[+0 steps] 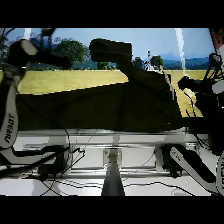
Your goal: Fold the clothes and pants, and hang the long-sleeved shirts on hangers.
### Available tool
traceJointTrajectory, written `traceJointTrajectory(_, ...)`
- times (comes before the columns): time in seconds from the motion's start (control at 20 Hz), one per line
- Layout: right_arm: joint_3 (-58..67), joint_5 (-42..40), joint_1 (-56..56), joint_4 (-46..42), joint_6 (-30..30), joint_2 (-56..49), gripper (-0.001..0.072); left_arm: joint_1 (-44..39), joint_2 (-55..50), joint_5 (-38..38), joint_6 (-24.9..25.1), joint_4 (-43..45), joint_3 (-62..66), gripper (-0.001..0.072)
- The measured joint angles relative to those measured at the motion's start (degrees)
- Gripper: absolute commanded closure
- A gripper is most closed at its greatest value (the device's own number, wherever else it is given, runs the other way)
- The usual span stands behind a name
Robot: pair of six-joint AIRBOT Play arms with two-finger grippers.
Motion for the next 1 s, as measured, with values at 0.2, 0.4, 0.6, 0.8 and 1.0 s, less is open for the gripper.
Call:
traceJointTrajectory(0.2,0.2,-2.9,0.0,-0.2,-2.2,-1.5,0.0118,-15.0,-4.0,18.1,0.3,-0.4,2.0,0.0181)
traceJointTrajectory(0.4,0.3,-5.4,0.0,-0.1,-2.7,-1.9,0.0118,-20.4,-12.5,20.9,-6.0,-0.4,8.7,0.0061)
traceJointTrajectory(0.6,0.3,-6.4,0.0,0.0,-2.9,-2.0,0.0118,-22.1,-19.4,21.5,-8.7,0.0,14.5,0.0061)
traceJointTrajectory(0.8,0.3,-7.0,0.0,1.0,-3.0,-2.0,0.0118,-22.6,-23.6,22.8,-11.7,0.2,16.3,0.0062)
traceJointTrajectory(1.0,0.3,-7.5,0.0,1.5,-3.0,-2.0,0.0118,-22.6,-26.3,27.7,-19.5,0.2,16.8,0.0063)
